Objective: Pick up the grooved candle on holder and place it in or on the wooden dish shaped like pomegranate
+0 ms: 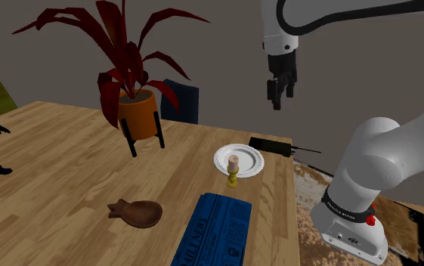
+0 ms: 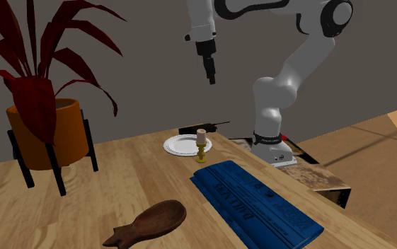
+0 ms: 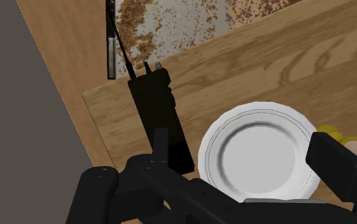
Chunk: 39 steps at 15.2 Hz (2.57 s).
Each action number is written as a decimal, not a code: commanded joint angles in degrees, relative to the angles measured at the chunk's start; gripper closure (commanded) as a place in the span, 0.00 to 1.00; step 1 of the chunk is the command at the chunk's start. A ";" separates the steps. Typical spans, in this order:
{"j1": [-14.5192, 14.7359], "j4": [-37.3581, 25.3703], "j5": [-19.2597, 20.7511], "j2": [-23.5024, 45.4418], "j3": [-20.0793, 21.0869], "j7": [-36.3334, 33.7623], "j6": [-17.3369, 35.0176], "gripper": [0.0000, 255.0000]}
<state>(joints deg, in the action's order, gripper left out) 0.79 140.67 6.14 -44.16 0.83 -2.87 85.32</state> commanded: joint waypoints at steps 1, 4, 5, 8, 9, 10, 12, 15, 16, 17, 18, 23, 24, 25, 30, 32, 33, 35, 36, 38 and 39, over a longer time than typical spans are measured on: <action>0.00 0.00 0.00 0.00 0.00 0.00 0.00 0.00; 1.31 4.11 -3.35 -0.82 2.26 -3.74 5.11 0.00; 1.80 5.36 -4.45 -0.91 3.07 -4.97 6.91 0.00; 3.34 8.67 -7.75 -0.58 5.63 -8.58 12.62 0.00; 3.87 9.63 -8.83 -0.25 6.54 -9.76 14.63 0.00; 4.41 10.51 -9.89 0.19 7.47 -10.93 16.69 0.00; 5.48 12.01 -11.96 1.42 9.41 -13.25 20.96 0.00; 6.98 13.60 -14.86 4.17 12.50 -16.67 27.70 0.00; 7.45 13.94 -15.73 5.32 13.56 -17.81 30.03 0.00; 7.88 14.19 -16.55 6.59 14.64 -18.95 32.39 0.00; 8.26 14.33 -17.31 7.98 15.74 -20.10 34.77 0.00; 8.60 15.85 -18.25 10.89 17.35 -21.27 40.05 0.00; 8.60 16.31 -18.33 11.40 17.52 -21.27 41.03 0.00; 8.59 16.76 -18.41 11.94 17.68 -21.28 42.02 0.00; 8.56 17.86 -18.59 13.44 18.11 -21.32 44.61 0.00; 8.56 17.86 -18.59 13.44 18.11 -21.32 44.61 0.00; 8.56 17.86 -18.59 13.44 18.11 -21.32 44.61 0.00; 8.56 17.85 -18.58 13.43 18.11 -21.32 44.59 0.00; 8.56 17.85 -18.58 13.43 18.11 -21.32 44.59 1.00; 8.56 17.85 -18.58 13.43 18.11 -21.32 44.59 1.00; 8.56 17.85 -18.59 13.43 18.11 -21.32 44.59 1.00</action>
<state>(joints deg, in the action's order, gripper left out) 9.33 158.52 -12.43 -30.74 18.93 -24.18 129.90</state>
